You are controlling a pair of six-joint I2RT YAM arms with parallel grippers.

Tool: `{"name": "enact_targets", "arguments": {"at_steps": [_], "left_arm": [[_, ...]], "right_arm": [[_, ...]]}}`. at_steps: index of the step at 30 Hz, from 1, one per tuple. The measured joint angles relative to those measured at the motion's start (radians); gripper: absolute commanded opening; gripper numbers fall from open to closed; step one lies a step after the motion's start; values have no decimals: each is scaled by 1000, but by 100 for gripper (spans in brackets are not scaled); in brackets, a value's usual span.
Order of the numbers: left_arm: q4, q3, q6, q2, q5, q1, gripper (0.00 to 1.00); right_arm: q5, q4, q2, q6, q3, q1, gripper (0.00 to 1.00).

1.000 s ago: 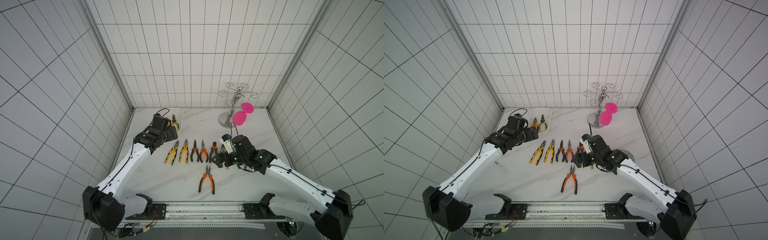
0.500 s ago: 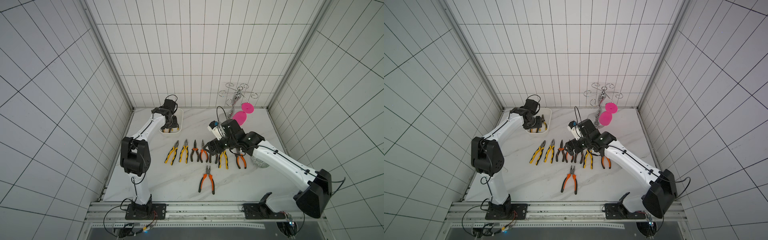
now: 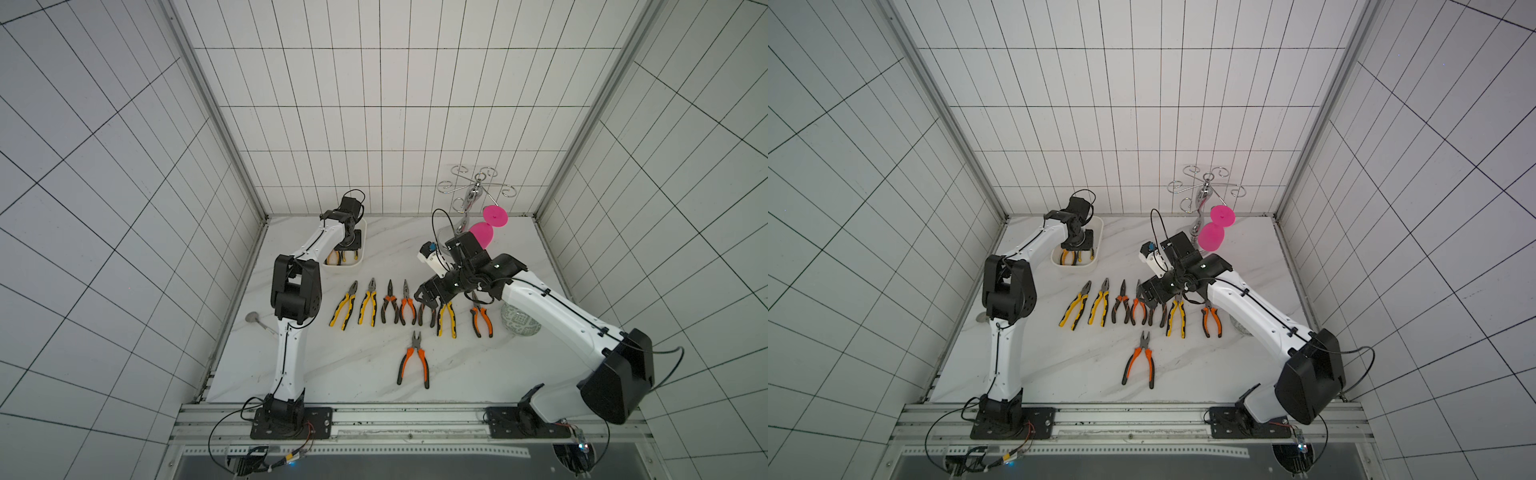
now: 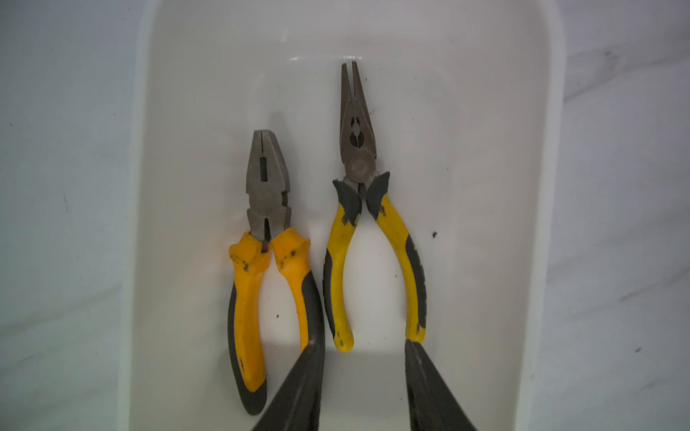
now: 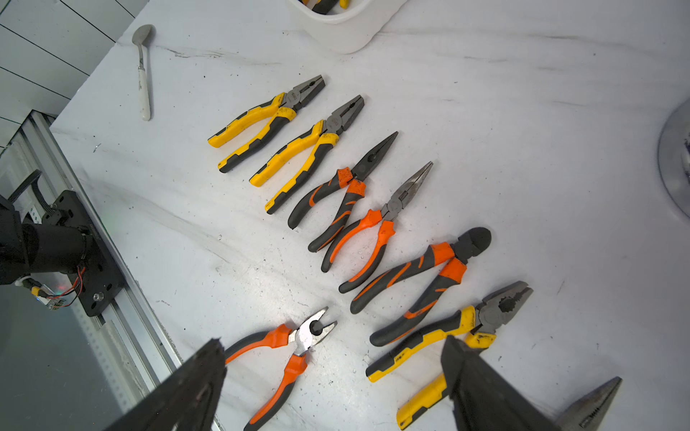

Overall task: Take the pliers out of the storage box
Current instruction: Pick up the pliers from the storage box.

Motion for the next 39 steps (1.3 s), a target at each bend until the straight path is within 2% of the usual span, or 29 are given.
{"name": "enact_targets", "arguments": {"at_steps": [4, 12, 16, 21, 32, 39], "left_arm": [[25, 49, 19, 64, -8, 11, 29], [55, 50, 42, 142, -13, 24, 26], [55, 59, 42, 148, -2, 25, 19], [60, 63, 32, 152, 28, 32, 0], [54, 75, 14, 155, 70, 40, 0], [127, -105, 17, 19, 127, 48, 0]], "right_arm": [[-3, -14, 2, -9, 6, -13, 93], [-4, -53, 5, -10, 6, -42, 93], [-6, -65, 6, -10, 8, -48, 93], [-6, -75, 8, -9, 20, -52, 93], [-6, -95, 13, -4, 33, -52, 92], [-6, -98, 4, 15, 33, -52, 93]]}}
